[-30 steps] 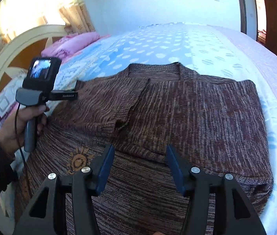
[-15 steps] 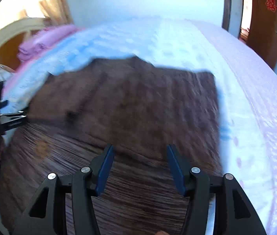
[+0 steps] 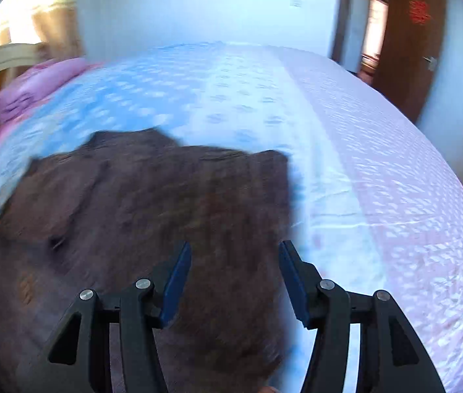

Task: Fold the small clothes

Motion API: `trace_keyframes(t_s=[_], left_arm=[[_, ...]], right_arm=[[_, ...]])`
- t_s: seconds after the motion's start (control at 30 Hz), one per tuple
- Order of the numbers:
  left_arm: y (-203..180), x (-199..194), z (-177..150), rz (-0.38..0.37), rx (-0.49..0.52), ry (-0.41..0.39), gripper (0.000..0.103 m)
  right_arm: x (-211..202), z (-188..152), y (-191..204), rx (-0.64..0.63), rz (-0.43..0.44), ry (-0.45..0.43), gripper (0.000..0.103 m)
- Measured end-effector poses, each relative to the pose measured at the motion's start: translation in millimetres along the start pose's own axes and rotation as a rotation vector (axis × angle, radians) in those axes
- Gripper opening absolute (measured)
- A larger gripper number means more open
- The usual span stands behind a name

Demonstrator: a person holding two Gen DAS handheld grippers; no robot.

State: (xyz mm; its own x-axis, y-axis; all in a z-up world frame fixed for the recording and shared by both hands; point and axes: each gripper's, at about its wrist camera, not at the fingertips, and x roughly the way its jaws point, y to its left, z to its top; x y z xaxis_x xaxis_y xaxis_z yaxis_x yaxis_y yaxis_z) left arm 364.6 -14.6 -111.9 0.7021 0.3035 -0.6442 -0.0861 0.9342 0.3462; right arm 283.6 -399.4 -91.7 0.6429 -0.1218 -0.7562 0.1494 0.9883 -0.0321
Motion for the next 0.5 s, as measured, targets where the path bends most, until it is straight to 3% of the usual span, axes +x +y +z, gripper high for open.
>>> trace_keyframes(t_s=[0.1, 0.23, 0.33, 0.4, 0.5], left_arm=[[-5.4, 13.0, 13.2, 0.003, -0.007, 0.007, 0.103], [-21.2, 55.9, 3.9, 0.089, 0.056, 0.086, 0.103], [-8.1, 58.2, 2.1, 0.054, 0.005, 0.097, 0.103], [-6.4, 58.5, -0.7, 0.054, 0.009, 0.094, 0.103], [-0.9, 58.2, -3.8, 0.095, 0.000, 0.102, 0.103]], right_arm=[[25.8, 5.6, -7.8, 0.017, -0.011, 0.050, 0.056], [38.2, 0.7, -25.5, 0.058, 0.008, 0.072, 0.056], [36.0, -2.0, -37.0, 0.085, 0.009, 0.068, 0.056], [35.3, -1.9, -44.7, 0.109, -0.045, 0.066, 0.056], [28.3, -9.4, -56.5, 0.145, -0.038, 0.055, 0.055]])
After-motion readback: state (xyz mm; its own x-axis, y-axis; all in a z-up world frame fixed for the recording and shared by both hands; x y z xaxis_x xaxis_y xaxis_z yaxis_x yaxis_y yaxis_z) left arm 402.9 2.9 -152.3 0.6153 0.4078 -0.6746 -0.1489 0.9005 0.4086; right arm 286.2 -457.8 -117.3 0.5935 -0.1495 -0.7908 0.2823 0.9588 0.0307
